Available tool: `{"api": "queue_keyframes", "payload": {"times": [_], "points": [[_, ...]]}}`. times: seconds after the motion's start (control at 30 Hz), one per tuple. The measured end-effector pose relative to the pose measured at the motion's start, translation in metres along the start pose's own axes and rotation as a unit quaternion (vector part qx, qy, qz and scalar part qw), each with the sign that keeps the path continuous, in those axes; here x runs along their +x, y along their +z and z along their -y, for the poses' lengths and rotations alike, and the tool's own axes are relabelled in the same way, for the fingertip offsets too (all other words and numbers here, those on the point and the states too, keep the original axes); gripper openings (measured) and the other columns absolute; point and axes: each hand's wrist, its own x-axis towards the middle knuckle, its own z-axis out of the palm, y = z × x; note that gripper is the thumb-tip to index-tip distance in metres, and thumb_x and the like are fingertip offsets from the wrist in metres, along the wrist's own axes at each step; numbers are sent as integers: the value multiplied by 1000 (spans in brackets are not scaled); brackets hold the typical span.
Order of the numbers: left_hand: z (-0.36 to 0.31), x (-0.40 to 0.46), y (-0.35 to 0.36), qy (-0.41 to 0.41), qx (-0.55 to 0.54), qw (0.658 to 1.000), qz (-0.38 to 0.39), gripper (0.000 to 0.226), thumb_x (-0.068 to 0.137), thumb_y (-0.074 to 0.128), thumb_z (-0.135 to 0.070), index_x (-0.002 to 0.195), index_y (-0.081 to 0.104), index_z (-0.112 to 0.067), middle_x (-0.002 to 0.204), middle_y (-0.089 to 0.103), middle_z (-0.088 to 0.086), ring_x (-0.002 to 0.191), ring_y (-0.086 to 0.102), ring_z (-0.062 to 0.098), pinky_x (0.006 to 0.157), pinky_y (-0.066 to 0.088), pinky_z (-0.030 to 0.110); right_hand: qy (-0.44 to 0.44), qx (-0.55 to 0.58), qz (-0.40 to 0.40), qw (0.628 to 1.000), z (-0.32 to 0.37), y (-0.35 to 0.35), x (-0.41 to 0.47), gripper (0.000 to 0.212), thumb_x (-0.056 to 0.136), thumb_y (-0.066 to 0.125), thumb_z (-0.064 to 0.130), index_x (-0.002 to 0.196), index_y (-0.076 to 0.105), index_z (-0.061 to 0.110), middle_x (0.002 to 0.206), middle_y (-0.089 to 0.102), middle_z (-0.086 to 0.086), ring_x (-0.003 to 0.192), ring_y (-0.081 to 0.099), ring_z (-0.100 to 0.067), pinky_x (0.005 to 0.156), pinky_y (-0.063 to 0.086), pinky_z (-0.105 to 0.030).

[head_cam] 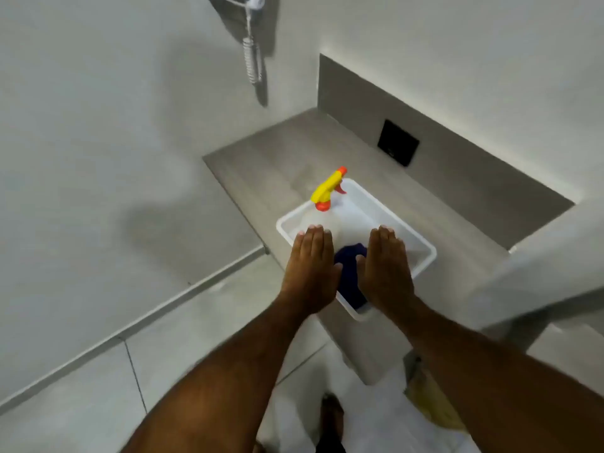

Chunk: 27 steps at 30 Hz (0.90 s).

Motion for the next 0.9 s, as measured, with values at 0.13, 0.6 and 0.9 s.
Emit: {"api": "queue_keyframes", "payload": {"times": [0.13,0.6,0.9], "points": [[-23,5,23,43,34,998,4,33,95,51,-39,104,68,-12,100,74,6,96,65,26,105,43,48,47,-35,116,992,-24,17,-7,51,97,58,24,136,43,-3,141,51,-23,134,45,-36,119,31,-47],[-38,45,-2,-112,-205,968,95,20,94,57,-26,87,67,-10,93,73,7,91,66,25,104,40,39,217,143,207,943,-1,-24,46,22,82,67,10,101,65,-1,94,69,-17,91,66,-35,72,42,-30],[79,-126,-17,-226,-305,910,-169,24,87,63,-18,111,69,-13,89,66,4,81,57,12,70,45,18,89,363,227,899,132,-5,-45,27,87,67,16,107,52,24,87,60,16,77,62,-1,64,52,-19]]}}
